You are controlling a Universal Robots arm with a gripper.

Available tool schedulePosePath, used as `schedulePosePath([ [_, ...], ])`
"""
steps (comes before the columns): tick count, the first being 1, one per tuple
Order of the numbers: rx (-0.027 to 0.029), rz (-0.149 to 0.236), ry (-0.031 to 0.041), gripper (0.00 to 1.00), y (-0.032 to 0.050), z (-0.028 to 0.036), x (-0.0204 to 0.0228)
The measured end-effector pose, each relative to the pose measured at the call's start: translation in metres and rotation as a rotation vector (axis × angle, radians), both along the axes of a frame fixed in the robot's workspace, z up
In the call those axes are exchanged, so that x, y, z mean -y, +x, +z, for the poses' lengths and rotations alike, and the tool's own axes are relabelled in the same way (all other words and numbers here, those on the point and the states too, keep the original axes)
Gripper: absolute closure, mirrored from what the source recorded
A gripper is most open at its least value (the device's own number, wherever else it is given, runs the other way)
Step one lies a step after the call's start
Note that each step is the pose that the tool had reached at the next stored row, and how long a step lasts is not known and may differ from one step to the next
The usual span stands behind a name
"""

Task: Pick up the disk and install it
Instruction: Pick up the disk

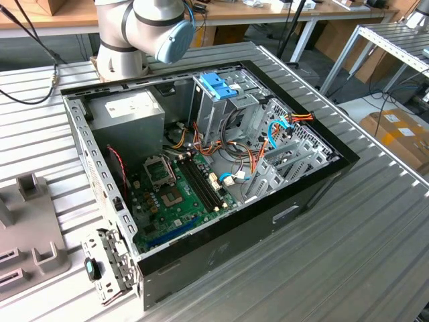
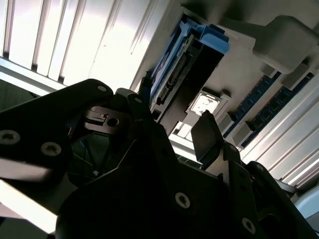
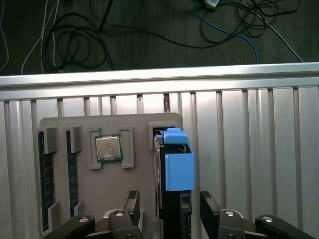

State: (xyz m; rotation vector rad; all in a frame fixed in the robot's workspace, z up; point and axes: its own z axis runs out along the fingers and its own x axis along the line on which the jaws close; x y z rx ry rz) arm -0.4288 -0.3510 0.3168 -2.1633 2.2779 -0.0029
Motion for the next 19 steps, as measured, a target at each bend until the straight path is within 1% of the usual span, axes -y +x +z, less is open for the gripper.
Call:
schedulePosePath([
  [6,-0.0001,0.001,0.0,0.4,0.0,-0.0003,0.0],
  [7,0.0005,0.0,0.0002,0.4,0.0,-0.0016,0.0],
  [8,-0.0001,0.001,0.0,0.4,0.0,-0.0035,0.0],
  [10,0.0,0.001,0.0,0.4,0.0,-0.0053,0.0],
  [11,0.0,0.001,0.0,0.4,0.0,-0.0085,0.0],
  [12,0.0,0.001,0.0,0.4,0.0,-0.0095,0.0],
  [19,-0.0001,0.001,0.0002,0.4,0.0,-0.0103,-0.0001],
])
